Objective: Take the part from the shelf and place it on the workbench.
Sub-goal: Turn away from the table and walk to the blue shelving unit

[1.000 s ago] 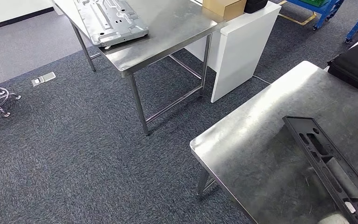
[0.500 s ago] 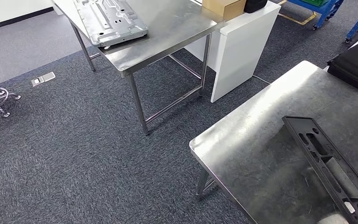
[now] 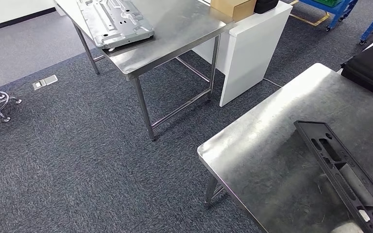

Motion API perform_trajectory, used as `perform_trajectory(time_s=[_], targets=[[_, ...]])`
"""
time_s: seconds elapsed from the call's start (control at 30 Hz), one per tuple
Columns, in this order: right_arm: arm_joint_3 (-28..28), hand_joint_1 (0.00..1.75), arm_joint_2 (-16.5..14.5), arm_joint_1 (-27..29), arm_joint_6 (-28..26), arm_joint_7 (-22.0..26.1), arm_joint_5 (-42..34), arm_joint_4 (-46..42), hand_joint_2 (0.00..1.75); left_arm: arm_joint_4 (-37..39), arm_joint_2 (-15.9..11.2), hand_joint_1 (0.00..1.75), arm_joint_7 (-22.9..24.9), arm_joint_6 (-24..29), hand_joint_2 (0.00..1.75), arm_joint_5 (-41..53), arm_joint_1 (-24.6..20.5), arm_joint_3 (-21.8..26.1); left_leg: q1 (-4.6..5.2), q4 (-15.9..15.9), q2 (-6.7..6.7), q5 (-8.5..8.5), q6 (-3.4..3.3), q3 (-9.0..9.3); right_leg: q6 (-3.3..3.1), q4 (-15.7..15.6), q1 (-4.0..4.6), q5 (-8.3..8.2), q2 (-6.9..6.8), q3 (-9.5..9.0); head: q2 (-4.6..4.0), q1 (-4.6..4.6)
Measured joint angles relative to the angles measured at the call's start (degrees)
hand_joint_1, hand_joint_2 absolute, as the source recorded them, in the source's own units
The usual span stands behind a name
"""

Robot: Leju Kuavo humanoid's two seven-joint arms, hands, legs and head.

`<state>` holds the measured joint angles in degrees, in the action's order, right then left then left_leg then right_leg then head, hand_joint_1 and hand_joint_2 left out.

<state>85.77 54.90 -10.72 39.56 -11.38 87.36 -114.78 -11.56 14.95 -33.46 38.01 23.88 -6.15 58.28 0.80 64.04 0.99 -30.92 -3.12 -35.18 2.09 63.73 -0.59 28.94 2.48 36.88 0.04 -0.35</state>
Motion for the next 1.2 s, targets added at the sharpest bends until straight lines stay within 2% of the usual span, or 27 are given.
perform_trajectory(time_s=[0.3, 0.43, 0.73, 0.93, 1.07, 1.2], targets=[[0.00, 0.00, 0.15, 0.63, 0.53, 1.75, 0.00, -0.21, 0.00, 0.00, 0.00, 0.00, 0.00, 0.07, 0.00, -0.47, 0.02, 0.45, 0.00, 0.00, -0.02, 0.00, 0.00, 0.01, 0.00, 0.00, 0.00, 0.00, 0.01, 0.00, 0.00, 0.01], [0.02, 0.00, 0.07, 0.83, 0.54, 2.24, 0.00, -0.21, 0.00, 0.00, 0.00, 0.00, 0.08, 0.14, 1.75, -0.53, 0.02, 0.48, 0.00, 0.00, -0.03, 0.00, 0.00, 0.01, 0.00, 0.00, 0.00, 0.00, 0.01, -0.01, 0.00, 0.01], [0.02, 0.00, -4.06, 0.79, 0.50, 8.08, 0.00, -0.33, 0.00, 0.00, 0.00, 0.00, 1.53, 0.07, 1.75, -0.97, 0.08, 1.04, 0.00, 0.00, -0.02, 0.00, 0.00, 0.01, 0.00, 0.00, 0.00, 0.00, 0.01, -0.01, 0.00, 0.01], [0.02, 0.00, -3.28, 0.27, 1.56, 9.94, 0.00, 0.89, 0.00, 0.00, 0.00, 0.00, 2.99, -0.18, 1.75, -0.67, 0.07, 1.51, -0.01, 0.00, -0.03, 0.00, 0.00, 0.01, 0.00, 0.00, 0.00, 0.00, 0.02, 0.00, 0.00, 0.00], [0.02, 0.00, -3.60, -1.28, 6.25, 9.13, 0.00, -1.27, 0.00, 0.00, 0.00, 0.00, 3.78, -0.19, 1.75, -0.42, 0.05, 1.56, -0.01, -0.02, -0.05, 0.00, 0.00, 0.01, 0.00, 0.00, 0.01, 0.00, 0.03, 0.00, 0.00, 0.02], [0.02, 0.00, -7.61, -1.06, 7.08, 4.18, 0.00, -5.09, 0.00, 0.00, 0.00, 0.00, 3.90, -0.05, 1.75, -0.54, 0.05, 1.75, -0.10, -0.03, -0.05, 0.00, 0.02, 0.02, -0.01, 0.00, 0.05, 0.00, 0.04, -0.02, 0.00, 0.01]])
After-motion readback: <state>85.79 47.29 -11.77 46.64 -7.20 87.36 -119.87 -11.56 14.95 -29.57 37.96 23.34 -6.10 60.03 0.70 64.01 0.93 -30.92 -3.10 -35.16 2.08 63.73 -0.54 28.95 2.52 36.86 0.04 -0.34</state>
